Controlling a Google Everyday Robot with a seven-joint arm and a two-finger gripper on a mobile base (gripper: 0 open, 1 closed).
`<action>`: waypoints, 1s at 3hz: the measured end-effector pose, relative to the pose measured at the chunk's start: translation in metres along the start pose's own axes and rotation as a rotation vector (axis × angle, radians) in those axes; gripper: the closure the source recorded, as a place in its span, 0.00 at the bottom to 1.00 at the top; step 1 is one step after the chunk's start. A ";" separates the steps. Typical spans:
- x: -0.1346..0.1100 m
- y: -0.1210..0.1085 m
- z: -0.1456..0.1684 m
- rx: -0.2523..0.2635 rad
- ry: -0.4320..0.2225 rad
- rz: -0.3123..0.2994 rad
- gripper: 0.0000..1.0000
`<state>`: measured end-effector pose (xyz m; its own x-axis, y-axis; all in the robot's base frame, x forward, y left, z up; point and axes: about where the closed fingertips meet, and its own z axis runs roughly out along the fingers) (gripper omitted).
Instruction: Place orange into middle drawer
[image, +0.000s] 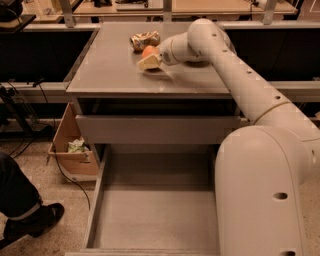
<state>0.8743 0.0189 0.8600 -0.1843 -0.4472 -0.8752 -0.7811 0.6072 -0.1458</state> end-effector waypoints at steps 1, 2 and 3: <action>0.000 0.016 -0.005 -0.027 -0.009 -0.005 0.62; -0.007 0.035 -0.025 -0.044 -0.028 -0.035 0.85; -0.016 0.063 -0.066 -0.073 -0.043 -0.081 1.00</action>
Offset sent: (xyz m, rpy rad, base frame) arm -0.0802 0.0038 0.0329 0.0067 -0.0572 0.0919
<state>0.7884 0.0210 0.8947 -0.0942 -0.4632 -0.8812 -0.8340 0.5200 -0.1842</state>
